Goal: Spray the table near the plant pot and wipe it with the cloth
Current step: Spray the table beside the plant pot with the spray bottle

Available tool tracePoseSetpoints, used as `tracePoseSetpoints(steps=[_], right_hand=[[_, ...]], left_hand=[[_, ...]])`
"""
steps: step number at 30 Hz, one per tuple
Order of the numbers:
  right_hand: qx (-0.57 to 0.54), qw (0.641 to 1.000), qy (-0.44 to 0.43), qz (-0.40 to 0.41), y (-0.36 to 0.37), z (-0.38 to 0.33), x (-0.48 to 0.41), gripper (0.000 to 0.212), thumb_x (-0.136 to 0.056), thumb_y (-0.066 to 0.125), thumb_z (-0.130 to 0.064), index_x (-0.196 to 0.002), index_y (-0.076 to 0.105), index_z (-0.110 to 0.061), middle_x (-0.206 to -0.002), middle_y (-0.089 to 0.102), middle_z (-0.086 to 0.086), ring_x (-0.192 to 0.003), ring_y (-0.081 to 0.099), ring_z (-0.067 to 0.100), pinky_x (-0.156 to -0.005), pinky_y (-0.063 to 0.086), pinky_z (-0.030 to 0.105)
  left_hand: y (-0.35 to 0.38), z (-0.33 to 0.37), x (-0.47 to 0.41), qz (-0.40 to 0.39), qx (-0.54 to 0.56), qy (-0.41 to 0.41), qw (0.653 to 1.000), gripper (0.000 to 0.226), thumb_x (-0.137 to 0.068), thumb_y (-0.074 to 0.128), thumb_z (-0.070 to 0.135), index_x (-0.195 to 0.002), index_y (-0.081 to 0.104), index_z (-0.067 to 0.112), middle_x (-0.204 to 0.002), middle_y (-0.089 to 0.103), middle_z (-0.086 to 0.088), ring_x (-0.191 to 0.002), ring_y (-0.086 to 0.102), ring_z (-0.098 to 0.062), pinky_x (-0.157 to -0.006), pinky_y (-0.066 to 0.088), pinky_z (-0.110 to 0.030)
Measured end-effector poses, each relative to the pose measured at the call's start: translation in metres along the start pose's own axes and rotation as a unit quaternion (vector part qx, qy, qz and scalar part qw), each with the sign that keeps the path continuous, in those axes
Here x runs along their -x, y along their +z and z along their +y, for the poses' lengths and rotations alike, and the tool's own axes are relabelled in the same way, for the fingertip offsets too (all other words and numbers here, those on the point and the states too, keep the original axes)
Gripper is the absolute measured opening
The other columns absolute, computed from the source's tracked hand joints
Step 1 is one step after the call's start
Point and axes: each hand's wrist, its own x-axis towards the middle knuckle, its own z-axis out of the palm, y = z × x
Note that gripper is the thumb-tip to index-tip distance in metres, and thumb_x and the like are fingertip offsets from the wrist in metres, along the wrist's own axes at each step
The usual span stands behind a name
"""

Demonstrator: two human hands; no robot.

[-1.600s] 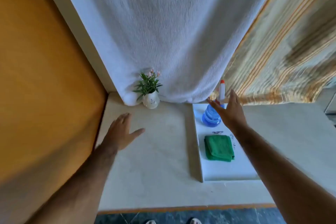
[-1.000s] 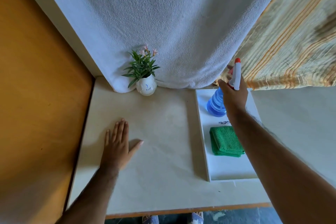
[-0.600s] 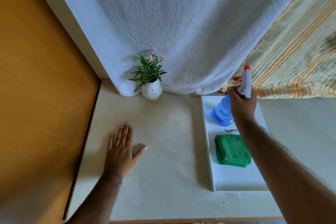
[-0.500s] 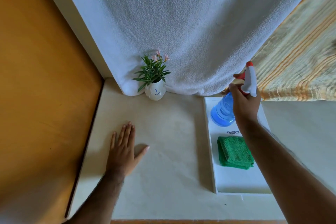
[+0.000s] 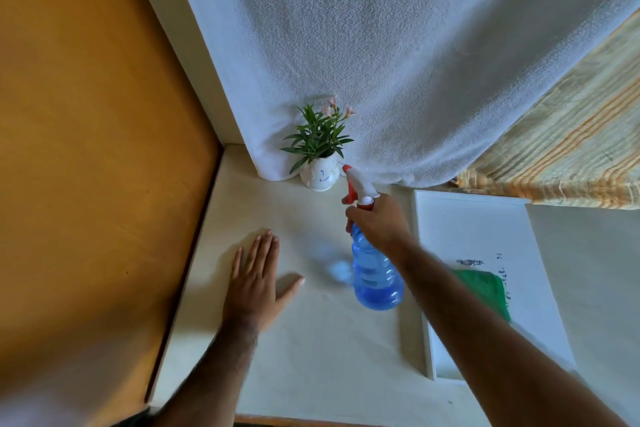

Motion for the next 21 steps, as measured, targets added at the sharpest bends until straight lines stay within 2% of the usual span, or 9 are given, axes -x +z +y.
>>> tracePoseSetpoints(steps=[4, 7, 11, 15, 21], right_hand=[[0.055, 0.998, 0.033, -0.014, 0.016, -0.008, -0.013, 0.017, -0.069, 0.061, -0.029, -0.08, 0.072, -0.023, -0.053, 0.073, -0.009, -0.054, 0.068, -0.001, -0.066, 0.056, 0.026], [0.112, 0.993, 0.036, -0.008, 0.026, -0.013, -0.017, 0.013, -0.073, 0.06, -0.03, -0.077, 0.071, -0.023, -0.051, 0.071, -0.017, -0.053, 0.063, -0.01, -0.054, 0.042, 0.02], [0.149, 0.987, 0.06, 0.003, 0.033, -0.017, -0.02, 0.015, -0.072, 0.057, -0.031, -0.072, 0.068, -0.021, -0.05, 0.07, -0.017, -0.051, 0.063, -0.006, -0.053, 0.041, 0.022], [0.16, 0.984, 0.075, -0.001, 0.036, -0.019, -0.021, 0.015, -0.072, 0.056, -0.029, -0.072, 0.068, -0.019, -0.048, 0.07, -0.015, -0.058, 0.069, 0.003, -0.054, 0.044, 0.022], [0.175, 0.981, 0.081, 0.032, 0.032, -0.018, -0.024, 0.012, -0.069, 0.059, -0.032, -0.066, 0.063, -0.022, -0.045, 0.067, -0.018, -0.053, 0.064, -0.002, -0.05, 0.04, 0.021]], left_hand=[[0.001, -0.003, 0.001, 0.008, 0.001, -0.005, 1.0, 0.093, -0.092, 0.043, 0.073, -0.159, 0.036, 0.009, -0.168, 0.036, -0.009, -0.154, 0.035, -0.025, -0.124, 0.031, -0.055], [0.002, -0.004, 0.002, 0.012, 0.001, -0.003, 1.0, 0.094, -0.092, 0.041, 0.075, -0.159, 0.035, 0.009, -0.169, 0.034, -0.009, -0.155, 0.033, -0.024, -0.125, 0.029, -0.055], [0.004, -0.004, 0.003, 0.025, -0.004, -0.004, 1.0, 0.094, -0.092, 0.042, 0.075, -0.159, 0.035, 0.009, -0.169, 0.034, -0.008, -0.155, 0.033, -0.023, -0.125, 0.028, -0.055], [0.005, -0.004, 0.003, 0.035, -0.005, -0.002, 0.999, 0.094, -0.092, 0.043, 0.074, -0.16, 0.034, 0.01, -0.169, 0.033, -0.008, -0.155, 0.033, -0.022, -0.126, 0.028, -0.055], [0.007, -0.005, 0.003, 0.043, -0.009, -0.002, 0.999, 0.094, -0.091, 0.045, 0.074, -0.16, 0.034, 0.011, -0.17, 0.033, -0.007, -0.156, 0.032, -0.022, -0.127, 0.025, -0.053]])
